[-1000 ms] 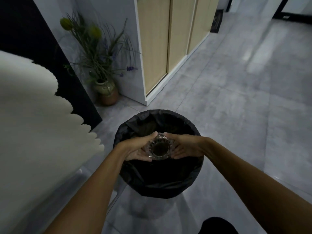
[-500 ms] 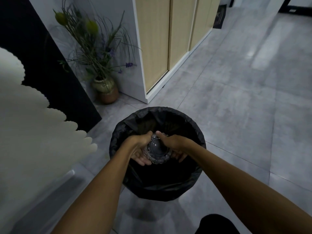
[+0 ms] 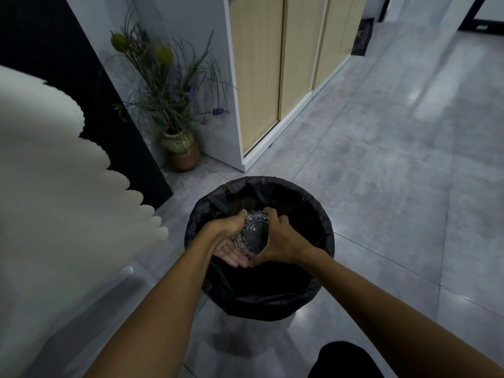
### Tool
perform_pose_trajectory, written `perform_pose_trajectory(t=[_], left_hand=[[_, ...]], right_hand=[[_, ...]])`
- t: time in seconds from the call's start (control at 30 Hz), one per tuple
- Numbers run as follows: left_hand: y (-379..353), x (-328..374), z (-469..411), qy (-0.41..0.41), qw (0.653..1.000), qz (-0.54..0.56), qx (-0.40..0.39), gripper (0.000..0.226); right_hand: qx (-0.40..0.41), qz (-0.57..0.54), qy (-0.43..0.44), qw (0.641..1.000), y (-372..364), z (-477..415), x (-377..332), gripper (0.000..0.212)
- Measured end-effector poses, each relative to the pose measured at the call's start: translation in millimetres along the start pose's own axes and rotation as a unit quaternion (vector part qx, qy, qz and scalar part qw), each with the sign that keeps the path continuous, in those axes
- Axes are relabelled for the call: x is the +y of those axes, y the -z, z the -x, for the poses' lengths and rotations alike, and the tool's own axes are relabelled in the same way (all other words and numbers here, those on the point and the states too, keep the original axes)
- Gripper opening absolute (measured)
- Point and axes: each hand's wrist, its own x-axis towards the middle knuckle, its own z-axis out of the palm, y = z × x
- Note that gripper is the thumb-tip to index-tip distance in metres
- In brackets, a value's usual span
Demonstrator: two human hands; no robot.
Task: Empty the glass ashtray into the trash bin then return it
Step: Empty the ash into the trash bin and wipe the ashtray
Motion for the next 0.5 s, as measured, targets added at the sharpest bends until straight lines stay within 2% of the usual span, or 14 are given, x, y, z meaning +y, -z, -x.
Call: perform_pose_trajectory(t=[0.2, 0.37, 0.43, 0.47, 0.5], left_hand=[[-4.7, -12.1, 4.4, 0.012, 1.000, 0.022, 0.004, 0.113], [-7.2, -21.9, 13.8, 0.012, 1.000, -0.006, 0.021, 0.116], [-10.1, -25.2, 14.5, -0.031, 0.994, -0.048, 0.088, 0.107], [-12.0, -28.0, 13.5, -0.082, 0.980, -0.089, 0.160, 0.099], [-12.6, -31.9, 12.3, -0.144, 0.945, -0.148, 0.253, 0.091]], right_hand=[[0.023, 0.119, 0.076, 0.990, -1.4, 13.1, 2.1, 0.145], [0.075, 0.210, 0.111, 0.969, 2.5, 20.2, 2.8, 0.132], [0.082, 0.234, 0.114, 0.962, 7.6, 22.2, 5.5, 0.131], [0.081, 0.239, 0.117, 0.961, 10.4, 22.9, 7.6, 0.131], [0.079, 0.243, 0.119, 0.959, 13.0, 23.6, 10.4, 0.131]])
